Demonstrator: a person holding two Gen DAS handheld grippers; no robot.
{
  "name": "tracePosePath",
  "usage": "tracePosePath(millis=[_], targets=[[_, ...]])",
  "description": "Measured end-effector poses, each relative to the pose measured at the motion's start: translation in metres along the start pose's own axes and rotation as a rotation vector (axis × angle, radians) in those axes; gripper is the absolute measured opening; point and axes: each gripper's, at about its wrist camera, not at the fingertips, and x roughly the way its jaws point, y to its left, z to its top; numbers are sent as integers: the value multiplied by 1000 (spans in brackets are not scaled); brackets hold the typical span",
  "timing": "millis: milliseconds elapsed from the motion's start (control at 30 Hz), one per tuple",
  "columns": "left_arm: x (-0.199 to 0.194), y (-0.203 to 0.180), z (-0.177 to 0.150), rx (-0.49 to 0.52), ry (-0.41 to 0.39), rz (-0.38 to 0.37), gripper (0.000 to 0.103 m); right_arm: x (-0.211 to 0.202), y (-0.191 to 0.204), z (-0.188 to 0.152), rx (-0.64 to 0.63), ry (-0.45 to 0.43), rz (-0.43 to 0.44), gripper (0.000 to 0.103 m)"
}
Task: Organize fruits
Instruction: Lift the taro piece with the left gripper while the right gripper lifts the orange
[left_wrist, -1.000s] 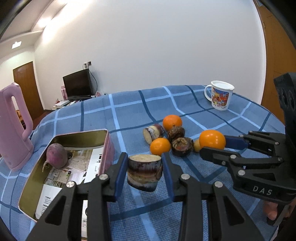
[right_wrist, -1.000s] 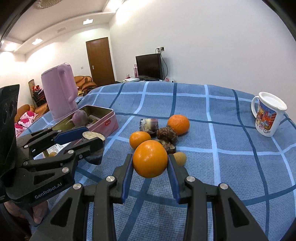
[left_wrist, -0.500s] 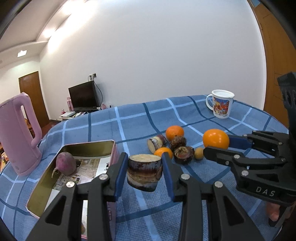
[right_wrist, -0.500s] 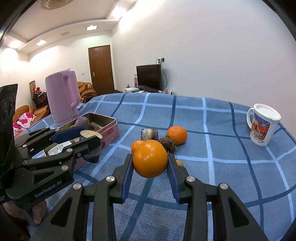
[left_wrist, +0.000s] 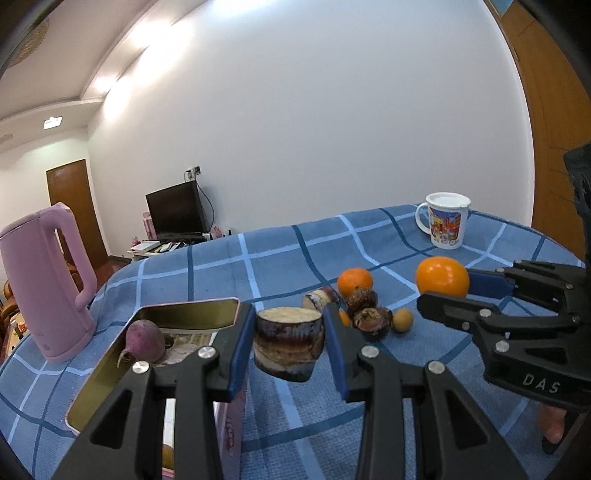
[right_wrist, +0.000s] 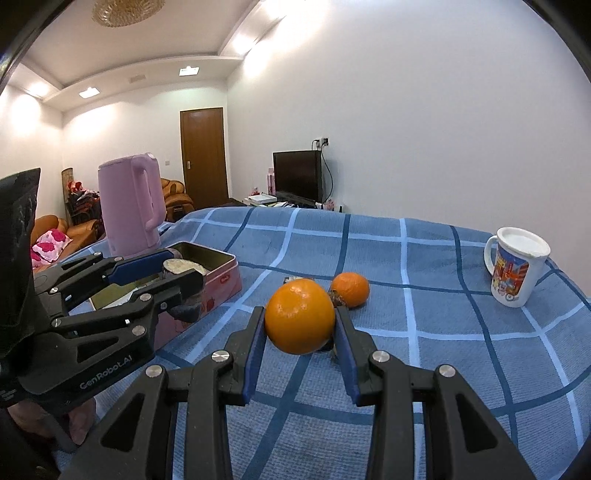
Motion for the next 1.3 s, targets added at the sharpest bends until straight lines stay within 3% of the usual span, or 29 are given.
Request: tracePosePath(millis=[867, 1300], targets=[[-11, 9, 4, -38, -64, 22, 39, -1, 8, 1, -52, -40, -36, 38], [-11, 17, 5, -63, -57, 49, 39, 9, 11, 8, -57, -14, -39, 38]])
